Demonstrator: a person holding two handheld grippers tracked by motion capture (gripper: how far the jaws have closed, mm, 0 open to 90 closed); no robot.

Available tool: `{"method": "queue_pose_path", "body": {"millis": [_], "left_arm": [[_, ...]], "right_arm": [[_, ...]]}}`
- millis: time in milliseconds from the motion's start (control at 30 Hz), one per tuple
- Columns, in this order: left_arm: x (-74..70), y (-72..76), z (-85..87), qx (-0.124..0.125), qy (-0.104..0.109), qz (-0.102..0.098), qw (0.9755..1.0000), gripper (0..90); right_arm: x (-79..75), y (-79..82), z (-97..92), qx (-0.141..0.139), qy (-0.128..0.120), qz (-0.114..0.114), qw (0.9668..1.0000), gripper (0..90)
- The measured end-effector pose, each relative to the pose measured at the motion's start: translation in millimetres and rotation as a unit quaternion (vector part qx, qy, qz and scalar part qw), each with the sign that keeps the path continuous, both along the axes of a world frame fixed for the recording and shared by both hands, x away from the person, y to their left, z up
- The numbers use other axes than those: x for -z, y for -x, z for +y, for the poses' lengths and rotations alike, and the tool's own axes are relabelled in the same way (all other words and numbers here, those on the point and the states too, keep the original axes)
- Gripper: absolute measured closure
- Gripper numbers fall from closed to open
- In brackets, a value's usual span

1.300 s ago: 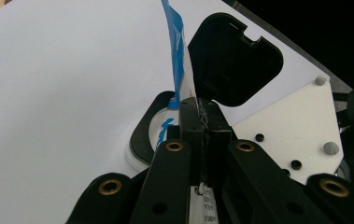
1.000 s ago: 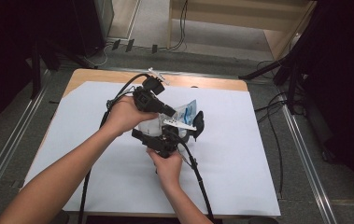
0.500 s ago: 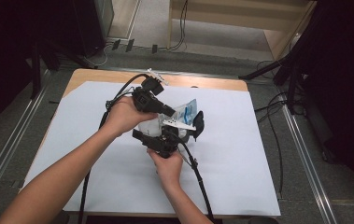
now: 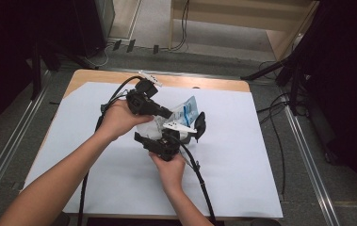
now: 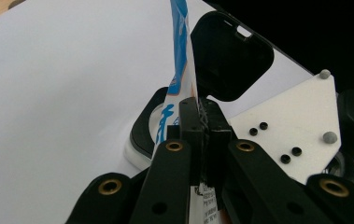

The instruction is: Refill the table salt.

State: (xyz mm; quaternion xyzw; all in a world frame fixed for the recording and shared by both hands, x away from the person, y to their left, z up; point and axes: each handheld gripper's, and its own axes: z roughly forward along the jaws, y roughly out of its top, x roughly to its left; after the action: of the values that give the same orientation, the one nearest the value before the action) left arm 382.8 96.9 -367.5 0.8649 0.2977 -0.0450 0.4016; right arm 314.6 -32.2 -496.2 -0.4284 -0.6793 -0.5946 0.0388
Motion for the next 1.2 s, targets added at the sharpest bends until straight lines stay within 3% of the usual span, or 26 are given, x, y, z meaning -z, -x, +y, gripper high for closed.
{"method": "queue_pose_path", "body": {"millis": [733, 1200], "left_arm": [[-2.8, 1.6, 2.7, 0.011, 0.01, 0.003, 0.9999, 90.0], [-10.0, 7.5, 14.1, 0.018, 0.014, 0.001, 0.9997, 90.0]], "right_arm": [[-1.3, 3.2, -9.6, 0.006, 0.034, -0.021, 0.9992, 55.7], [-5.3, 6.7, -12.4, -0.001, 0.063, -0.039, 0.9973, 55.3]]}}
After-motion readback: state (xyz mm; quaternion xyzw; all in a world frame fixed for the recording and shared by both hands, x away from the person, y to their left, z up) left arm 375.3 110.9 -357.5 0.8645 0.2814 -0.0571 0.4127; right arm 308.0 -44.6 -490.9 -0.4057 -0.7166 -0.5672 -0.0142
